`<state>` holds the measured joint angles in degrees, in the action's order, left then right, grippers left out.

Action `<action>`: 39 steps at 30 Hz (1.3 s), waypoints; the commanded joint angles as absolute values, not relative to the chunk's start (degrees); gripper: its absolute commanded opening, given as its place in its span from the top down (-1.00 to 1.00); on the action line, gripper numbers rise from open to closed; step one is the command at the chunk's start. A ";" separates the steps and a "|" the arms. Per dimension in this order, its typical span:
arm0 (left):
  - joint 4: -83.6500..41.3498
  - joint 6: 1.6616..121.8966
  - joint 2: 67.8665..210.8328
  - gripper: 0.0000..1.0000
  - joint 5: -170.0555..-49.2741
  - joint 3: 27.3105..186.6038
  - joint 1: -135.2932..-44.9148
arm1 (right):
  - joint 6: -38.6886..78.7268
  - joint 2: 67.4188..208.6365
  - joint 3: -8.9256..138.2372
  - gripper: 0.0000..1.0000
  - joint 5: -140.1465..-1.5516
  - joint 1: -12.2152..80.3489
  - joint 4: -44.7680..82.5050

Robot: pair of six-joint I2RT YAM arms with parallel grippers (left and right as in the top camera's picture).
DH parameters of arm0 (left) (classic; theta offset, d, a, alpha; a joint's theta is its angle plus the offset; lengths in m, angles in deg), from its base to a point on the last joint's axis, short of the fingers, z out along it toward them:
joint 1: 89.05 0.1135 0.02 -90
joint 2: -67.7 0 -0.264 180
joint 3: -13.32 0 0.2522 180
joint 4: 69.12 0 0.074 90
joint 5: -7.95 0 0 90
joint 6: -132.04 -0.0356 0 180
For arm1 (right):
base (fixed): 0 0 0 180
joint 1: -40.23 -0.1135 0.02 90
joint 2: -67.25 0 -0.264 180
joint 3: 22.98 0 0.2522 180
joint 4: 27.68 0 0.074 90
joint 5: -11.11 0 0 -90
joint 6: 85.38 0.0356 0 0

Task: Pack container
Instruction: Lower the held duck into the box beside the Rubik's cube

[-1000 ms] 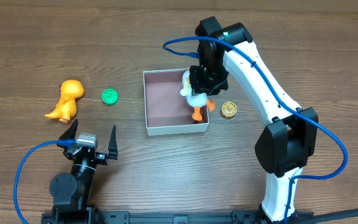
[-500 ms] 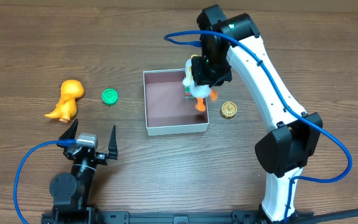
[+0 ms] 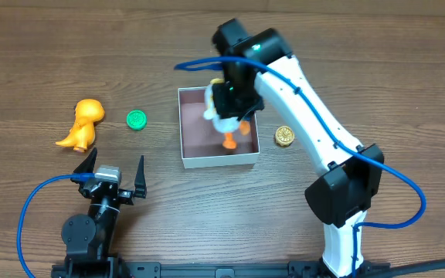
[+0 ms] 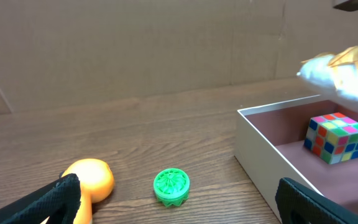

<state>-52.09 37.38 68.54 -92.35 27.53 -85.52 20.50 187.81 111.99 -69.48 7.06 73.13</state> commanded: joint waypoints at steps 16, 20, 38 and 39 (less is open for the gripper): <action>-52.11 36.87 68.02 -1.00 -92.18 27.33 -85.09 | 21.18 187.28 100.60 0.43 -71.87 8.22 64.49; -52.11 36.87 68.02 -1.00 -92.18 27.33 -85.09 | 21.20 187.28 100.60 0.40 -73.40 8.59 64.56; -52.11 36.87 68.02 -1.00 -92.18 27.33 -85.09 | 24.85 187.28 96.67 0.36 -76.30 9.99 63.21; -52.11 36.87 68.02 -1.00 -92.18 27.33 -85.09 | 24.83 187.28 96.23 0.36 -76.30 9.99 63.01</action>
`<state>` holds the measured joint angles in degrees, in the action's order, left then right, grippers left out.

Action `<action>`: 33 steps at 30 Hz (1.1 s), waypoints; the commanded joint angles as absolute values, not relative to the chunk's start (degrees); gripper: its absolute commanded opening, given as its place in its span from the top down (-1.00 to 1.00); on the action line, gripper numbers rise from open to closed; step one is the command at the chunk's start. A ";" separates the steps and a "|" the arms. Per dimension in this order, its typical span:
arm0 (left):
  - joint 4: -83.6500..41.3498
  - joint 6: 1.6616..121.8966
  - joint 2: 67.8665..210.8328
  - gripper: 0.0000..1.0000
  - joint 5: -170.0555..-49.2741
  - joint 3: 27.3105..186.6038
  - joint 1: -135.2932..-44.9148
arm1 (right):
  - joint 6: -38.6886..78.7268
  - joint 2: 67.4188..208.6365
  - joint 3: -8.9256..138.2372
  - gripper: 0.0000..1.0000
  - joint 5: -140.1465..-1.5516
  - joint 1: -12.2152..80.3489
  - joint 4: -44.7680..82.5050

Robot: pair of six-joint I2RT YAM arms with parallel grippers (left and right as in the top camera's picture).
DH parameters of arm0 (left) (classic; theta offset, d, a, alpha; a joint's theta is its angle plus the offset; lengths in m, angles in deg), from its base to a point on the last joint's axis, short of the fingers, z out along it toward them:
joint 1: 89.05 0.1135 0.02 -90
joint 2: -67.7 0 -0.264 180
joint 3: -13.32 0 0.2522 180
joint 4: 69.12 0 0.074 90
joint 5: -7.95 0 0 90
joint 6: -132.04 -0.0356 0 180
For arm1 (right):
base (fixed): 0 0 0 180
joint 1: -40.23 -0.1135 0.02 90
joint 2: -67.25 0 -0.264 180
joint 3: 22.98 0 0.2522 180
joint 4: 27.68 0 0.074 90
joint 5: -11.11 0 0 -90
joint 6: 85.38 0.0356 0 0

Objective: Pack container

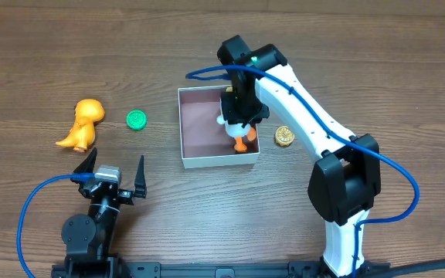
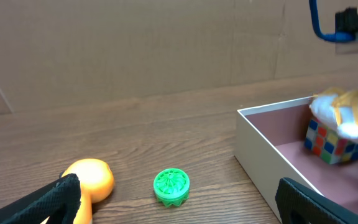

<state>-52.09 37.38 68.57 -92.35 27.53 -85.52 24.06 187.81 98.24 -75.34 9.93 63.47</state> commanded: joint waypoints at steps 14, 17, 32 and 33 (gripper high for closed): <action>-52.11 36.87 68.02 -1.00 -92.18 27.33 -85.11 | 24.81 187.28 96.40 -0.69 -76.32 9.99 63.07; -52.11 36.87 68.02 -1.00 -92.18 27.33 -85.09 | 24.54 187.28 97.63 -0.71 -76.35 9.99 63.49; -52.11 36.87 68.02 -1.00 -92.18 27.33 -85.09 | 20.72 187.28 106.46 0.19 -72.72 8.77 65.63; -52.11 36.87 68.02 -1.00 -92.18 27.33 -85.09 | 20.72 187.28 106.46 0.32 -72.46 8.35 65.35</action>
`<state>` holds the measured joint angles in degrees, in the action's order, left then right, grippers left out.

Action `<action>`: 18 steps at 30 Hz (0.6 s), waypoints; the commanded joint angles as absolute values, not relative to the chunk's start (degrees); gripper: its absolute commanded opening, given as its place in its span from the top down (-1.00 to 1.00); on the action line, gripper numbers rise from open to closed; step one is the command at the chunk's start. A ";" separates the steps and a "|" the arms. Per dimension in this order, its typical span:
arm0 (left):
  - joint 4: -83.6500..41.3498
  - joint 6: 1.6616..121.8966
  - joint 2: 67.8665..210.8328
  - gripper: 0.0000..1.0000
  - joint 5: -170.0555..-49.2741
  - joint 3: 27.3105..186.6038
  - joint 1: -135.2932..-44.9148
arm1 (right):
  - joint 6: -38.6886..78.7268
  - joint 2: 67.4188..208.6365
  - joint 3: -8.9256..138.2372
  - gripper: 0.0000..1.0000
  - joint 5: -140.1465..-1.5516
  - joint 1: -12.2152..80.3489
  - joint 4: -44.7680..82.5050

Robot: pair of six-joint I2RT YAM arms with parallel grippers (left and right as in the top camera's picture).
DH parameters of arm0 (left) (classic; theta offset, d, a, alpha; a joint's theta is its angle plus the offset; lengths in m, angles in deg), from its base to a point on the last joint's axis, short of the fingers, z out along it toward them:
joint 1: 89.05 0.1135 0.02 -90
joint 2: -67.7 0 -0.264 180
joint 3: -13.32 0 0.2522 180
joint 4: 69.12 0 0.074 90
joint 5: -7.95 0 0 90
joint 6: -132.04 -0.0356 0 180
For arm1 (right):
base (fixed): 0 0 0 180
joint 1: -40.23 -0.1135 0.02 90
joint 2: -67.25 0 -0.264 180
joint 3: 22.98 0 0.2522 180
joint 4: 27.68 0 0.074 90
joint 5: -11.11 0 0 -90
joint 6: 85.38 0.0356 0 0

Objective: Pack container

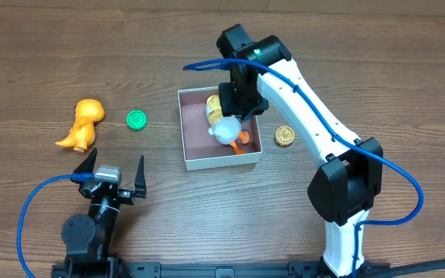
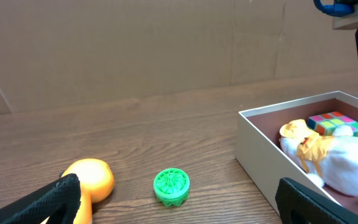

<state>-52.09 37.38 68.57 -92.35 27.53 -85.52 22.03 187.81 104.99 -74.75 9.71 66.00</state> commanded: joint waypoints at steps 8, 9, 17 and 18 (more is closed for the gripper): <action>-52.11 36.87 68.02 -1.00 -92.18 27.33 -85.11 | 18.86 187.30 106.30 0.92 -71.71 4.29 60.04; -52.11 36.87 68.02 -0.99 -92.18 27.33 -85.09 | 18.69 187.39 106.24 0.92 -71.69 3.98 59.25; -52.11 36.87 68.02 -1.00 -92.18 27.33 -85.09 | 17.61 191.00 106.24 0.92 -71.30 3.06 56.25; -52.11 36.87 68.02 -1.00 -92.18 27.33 -85.09 | 17.40 191.92 106.24 0.92 -71.30 3.13 55.88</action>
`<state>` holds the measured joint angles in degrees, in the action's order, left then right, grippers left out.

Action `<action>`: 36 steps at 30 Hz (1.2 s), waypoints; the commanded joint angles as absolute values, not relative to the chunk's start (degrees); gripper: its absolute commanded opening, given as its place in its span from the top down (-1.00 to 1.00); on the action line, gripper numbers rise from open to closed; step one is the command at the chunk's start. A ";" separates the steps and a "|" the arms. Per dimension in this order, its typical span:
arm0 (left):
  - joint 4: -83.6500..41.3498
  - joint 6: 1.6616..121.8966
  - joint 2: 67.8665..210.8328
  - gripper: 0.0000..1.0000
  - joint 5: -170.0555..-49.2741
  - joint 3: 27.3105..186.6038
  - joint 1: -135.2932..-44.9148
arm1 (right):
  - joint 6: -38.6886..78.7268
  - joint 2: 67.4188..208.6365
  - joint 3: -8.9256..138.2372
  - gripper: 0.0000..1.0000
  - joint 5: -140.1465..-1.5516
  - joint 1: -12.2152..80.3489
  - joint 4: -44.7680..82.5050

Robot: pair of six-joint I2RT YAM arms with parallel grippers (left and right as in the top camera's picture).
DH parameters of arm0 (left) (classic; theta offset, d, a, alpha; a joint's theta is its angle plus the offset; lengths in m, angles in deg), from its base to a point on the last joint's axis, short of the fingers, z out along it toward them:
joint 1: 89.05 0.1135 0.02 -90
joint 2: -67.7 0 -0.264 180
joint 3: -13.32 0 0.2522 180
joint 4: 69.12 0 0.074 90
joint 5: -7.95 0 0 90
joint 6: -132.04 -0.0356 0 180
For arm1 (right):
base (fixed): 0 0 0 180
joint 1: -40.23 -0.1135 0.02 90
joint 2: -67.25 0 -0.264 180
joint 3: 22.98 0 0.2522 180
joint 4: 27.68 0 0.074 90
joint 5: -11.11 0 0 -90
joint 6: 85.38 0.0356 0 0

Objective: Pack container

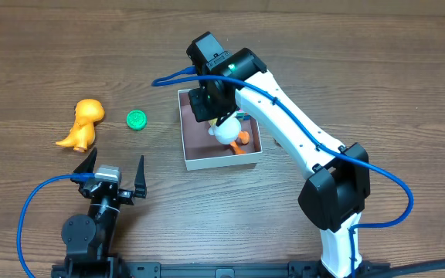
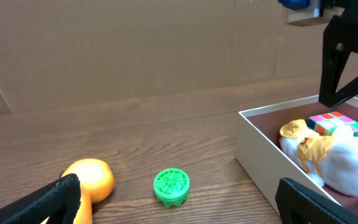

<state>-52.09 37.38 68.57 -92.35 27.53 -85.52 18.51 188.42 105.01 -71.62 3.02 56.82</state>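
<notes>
The white box (image 1: 185,147) with a pink floor stands mid-table. A white plush duck (image 1: 226,131) with orange feet lies on its side inside it, next to a multicoloured cube (image 2: 337,122). My right gripper (image 1: 207,103) hovers over the box's far left part, open and empty, above the duck. In the left wrist view its dark fingers (image 2: 330,62) hang spread over the box. My left gripper (image 1: 111,168) rests open near the front edge, well short of the green ridged disc (image 2: 171,185) and the orange dinosaur (image 1: 81,123).
The dinosaur and the green disc (image 1: 136,119) lie on bare wood left of the box. The right arm (image 1: 300,131) stretches across the table's right half and over the box's right side. A cardboard wall (image 2: 135,43) closes the far side.
My right gripper has moved left, from above the box's middle to above its far left part. The duck lies in the box as before. The left arm is unmoved.
My right gripper first held the duck above the box, then held it low at the box's right side beside the cube. Later the duck lay on the box floor with the gripper clear above it. Now the gripper stands further left, empty.
</notes>
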 commanded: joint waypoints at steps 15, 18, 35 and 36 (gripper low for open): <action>-52.11 36.87 68.02 -1.00 -92.18 27.33 -85.09 | 14.75 199.09 106.24 0.92 -75.82 3.24 53.44; -52.11 36.87 68.02 -1.00 -92.18 27.33 -85.09 | 15.30 199.06 106.26 0.92 -78.53 3.22 53.72; -52.11 36.87 68.02 -1.00 -92.18 27.33 -85.11 | 16.87 199.06 106.26 0.92 -84.21 3.33 61.98; -52.11 36.87 68.02 -1.00 -92.18 27.33 -85.09 | 16.87 199.06 106.26 0.92 -84.21 3.33 62.92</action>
<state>-52.09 37.38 68.54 -92.35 27.53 -85.52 16.43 198.80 105.21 -82.09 3.06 60.76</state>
